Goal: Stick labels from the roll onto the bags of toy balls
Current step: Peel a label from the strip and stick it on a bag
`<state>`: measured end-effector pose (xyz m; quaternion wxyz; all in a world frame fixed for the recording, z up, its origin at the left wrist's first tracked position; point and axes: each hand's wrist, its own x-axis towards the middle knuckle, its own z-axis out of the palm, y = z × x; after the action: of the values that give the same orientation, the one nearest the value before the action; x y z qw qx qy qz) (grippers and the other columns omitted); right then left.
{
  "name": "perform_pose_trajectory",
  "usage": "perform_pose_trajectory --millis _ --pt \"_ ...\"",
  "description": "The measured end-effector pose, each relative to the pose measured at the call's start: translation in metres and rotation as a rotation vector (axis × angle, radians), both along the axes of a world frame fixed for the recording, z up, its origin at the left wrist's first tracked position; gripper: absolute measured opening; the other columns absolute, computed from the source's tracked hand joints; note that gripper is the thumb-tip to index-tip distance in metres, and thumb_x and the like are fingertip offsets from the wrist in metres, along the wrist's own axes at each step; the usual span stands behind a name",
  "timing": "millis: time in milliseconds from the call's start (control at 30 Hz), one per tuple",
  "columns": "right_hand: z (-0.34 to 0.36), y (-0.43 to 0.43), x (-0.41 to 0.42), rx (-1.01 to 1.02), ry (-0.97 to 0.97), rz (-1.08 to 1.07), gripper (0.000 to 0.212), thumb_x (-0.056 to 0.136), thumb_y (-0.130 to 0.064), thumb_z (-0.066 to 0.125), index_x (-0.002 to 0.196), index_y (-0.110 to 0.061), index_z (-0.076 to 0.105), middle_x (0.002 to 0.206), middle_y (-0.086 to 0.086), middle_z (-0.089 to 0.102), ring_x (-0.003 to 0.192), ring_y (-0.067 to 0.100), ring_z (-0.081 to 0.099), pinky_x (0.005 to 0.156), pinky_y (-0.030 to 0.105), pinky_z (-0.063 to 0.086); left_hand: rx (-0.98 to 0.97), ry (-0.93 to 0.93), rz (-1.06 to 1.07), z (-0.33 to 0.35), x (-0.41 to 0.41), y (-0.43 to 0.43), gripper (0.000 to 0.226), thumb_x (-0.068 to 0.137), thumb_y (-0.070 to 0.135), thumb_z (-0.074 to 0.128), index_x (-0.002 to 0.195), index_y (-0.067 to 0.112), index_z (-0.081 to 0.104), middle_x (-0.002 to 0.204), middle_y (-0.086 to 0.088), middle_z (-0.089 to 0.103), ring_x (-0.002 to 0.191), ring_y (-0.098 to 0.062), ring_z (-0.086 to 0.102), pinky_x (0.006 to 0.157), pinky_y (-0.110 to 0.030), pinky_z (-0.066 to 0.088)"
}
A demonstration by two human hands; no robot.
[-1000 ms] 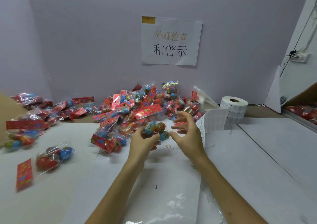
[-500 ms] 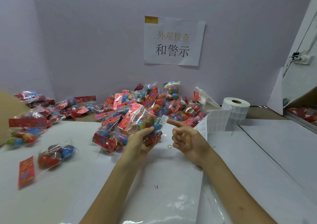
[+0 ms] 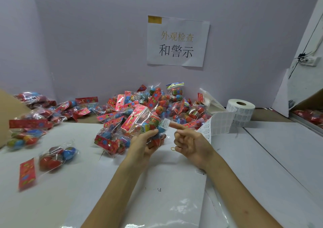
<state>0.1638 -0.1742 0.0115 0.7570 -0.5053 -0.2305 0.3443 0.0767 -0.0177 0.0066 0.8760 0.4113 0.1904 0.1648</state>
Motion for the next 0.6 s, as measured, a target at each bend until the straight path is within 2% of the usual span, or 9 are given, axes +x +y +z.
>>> perform_pose_trajectory --millis 200,367,500,600 --pt "-0.0003 0.0023 -0.0007 -0.043 -0.022 0.008 0.039 0.082 -0.023 0.063 0.119 -0.025 0.076 0.069 -0.002 0.037 0.06 0.011 0.03 0.052 0.021 0.036 0.008 0.0 -0.002 -0.0002 -0.0004 -0.0001 0.034 0.092 0.001 0.067 0.124 -0.009 0.061 0.113 -0.025 0.073 0.097 -0.034 0.074 0.091 -0.039 0.059" --pt "-0.0003 0.0032 -0.0014 -0.084 -0.078 -0.009 0.032 0.088 -0.024 0.06 0.114 -0.033 0.077 0.065 -0.005 0.043 0.056 0.008 0.037 0.052 0.02 0.038 0.014 0.005 -0.001 -0.0015 -0.0011 0.0011 0.03 0.092 0.001 0.067 0.121 -0.007 0.063 0.113 -0.025 0.073 0.103 -0.036 0.073 0.087 -0.037 0.06" --pt "-0.0037 0.0057 0.0004 -0.19 -0.251 -0.093 0.036 0.096 -0.015 0.056 0.111 -0.04 0.077 0.065 -0.002 0.046 0.056 0.008 0.041 0.055 0.021 0.041 0.009 0.006 -0.001 -0.0024 -0.0012 0.002 0.025 0.092 0.002 0.067 0.116 -0.004 0.065 0.108 -0.023 0.075 0.093 -0.032 0.076 0.081 -0.034 0.063" --pt "-0.0093 0.0085 0.0006 -0.234 -0.478 -0.193 0.043 0.095 -0.006 0.059 0.112 -0.043 0.074 0.06 -0.001 0.05 0.053 0.006 0.045 0.053 0.02 0.041 -0.001 0.006 0.011 -0.0042 -0.0005 0.0033 0.024 0.091 0.002 0.068 0.114 -0.003 0.066 0.107 -0.023 0.076 0.1 -0.037 0.074 0.082 -0.035 0.061"
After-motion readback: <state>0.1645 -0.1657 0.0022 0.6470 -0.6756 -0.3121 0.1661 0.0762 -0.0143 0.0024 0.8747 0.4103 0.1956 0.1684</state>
